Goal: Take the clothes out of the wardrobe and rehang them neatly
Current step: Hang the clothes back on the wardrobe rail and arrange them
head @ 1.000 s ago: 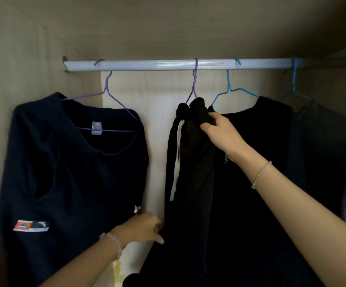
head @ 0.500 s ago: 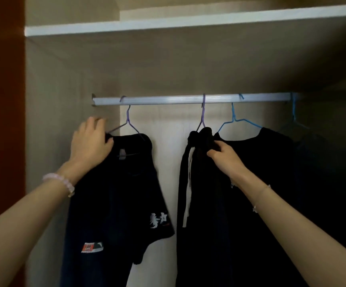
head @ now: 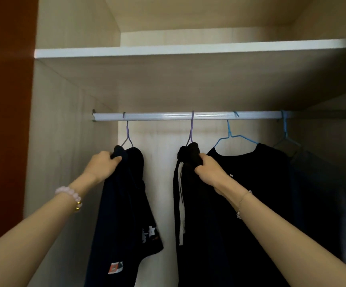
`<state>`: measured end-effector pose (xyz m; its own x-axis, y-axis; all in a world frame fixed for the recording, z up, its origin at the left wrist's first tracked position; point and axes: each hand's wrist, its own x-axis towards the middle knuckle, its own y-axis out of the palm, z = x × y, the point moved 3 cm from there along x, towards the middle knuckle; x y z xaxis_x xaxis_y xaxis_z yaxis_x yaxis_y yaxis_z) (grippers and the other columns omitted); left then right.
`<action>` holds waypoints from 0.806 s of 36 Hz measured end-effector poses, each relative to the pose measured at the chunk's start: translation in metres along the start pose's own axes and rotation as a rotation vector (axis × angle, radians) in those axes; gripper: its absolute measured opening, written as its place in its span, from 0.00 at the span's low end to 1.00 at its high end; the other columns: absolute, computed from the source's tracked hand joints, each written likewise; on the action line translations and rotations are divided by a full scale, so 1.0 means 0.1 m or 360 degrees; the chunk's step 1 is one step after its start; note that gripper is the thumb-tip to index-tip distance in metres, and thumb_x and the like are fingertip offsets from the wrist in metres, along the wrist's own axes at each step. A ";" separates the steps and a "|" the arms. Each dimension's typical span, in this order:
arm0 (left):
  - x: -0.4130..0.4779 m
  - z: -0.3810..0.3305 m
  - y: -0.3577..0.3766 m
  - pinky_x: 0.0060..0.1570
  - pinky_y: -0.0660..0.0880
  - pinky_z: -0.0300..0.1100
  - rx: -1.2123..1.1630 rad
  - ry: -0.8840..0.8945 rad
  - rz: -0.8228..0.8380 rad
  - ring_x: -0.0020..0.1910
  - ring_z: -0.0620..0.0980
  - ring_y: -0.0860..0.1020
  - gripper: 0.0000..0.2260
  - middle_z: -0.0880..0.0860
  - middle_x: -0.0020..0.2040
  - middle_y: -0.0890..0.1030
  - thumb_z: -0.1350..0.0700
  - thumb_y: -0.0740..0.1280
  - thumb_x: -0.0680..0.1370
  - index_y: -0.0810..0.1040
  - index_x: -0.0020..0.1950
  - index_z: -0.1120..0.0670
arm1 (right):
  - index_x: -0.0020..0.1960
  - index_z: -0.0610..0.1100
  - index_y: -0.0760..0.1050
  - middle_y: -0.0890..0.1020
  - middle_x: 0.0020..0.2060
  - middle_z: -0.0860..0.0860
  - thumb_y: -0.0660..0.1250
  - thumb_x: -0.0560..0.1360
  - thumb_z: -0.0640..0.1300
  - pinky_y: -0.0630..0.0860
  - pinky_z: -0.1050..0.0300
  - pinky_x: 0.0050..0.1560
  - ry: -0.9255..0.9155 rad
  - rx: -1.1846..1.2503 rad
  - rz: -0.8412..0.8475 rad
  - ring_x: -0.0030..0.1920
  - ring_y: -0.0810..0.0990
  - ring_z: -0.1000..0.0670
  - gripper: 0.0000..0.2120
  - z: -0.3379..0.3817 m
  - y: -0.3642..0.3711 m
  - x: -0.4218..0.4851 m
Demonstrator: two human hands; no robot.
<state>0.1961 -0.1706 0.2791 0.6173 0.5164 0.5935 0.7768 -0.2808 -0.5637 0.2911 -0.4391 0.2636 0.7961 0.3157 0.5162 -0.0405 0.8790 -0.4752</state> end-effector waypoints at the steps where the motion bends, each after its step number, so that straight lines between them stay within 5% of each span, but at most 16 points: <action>1: 0.00 0.02 0.01 0.45 0.71 0.45 0.0040 0.0008 -0.0020 0.45 0.59 0.76 0.17 0.62 0.49 0.79 0.50 0.60 0.80 0.77 0.55 0.63 | 0.69 0.39 0.66 0.78 0.56 0.41 0.57 0.75 0.34 0.71 0.61 0.42 -0.0002 -0.0015 0.0018 0.52 0.77 0.45 0.22 0.02 0.03 0.01; 12: 0.02 0.17 0.05 0.54 0.74 0.53 0.0136 0.0065 -0.0083 0.55 0.65 0.77 0.16 0.64 0.56 0.79 0.47 0.60 0.79 0.74 0.60 0.56 | 0.63 0.41 0.70 0.78 0.50 0.45 0.56 0.73 0.32 0.74 0.58 0.47 -0.0081 -0.0031 0.0138 0.51 0.78 0.46 0.19 0.17 0.36 0.08; 21: 0.01 0.27 0.02 0.55 0.74 0.53 0.0106 0.0094 -0.0124 0.56 0.65 0.76 0.17 0.62 0.57 0.79 0.47 0.59 0.79 0.73 0.64 0.54 | 0.59 0.37 0.72 0.79 0.53 0.38 0.57 0.74 0.32 0.76 0.47 0.57 -0.0115 0.0013 0.0227 0.54 0.79 0.40 0.15 0.28 0.50 0.03; 29: -0.07 0.20 0.03 0.52 0.71 0.51 0.0166 0.0092 -0.0246 0.58 0.65 0.75 0.17 0.61 0.61 0.77 0.47 0.58 0.79 0.70 0.65 0.54 | 0.59 0.42 0.71 0.78 0.47 0.44 0.59 0.73 0.35 0.75 0.55 0.46 -0.0074 0.0186 0.0202 0.44 0.77 0.48 0.16 0.21 0.52 0.01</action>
<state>0.1916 -0.1588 0.2621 0.5000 0.4986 0.7081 0.8478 -0.1148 -0.5178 0.2772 -0.3850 0.2547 0.7515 0.4407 0.4910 -0.2112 0.8657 -0.4538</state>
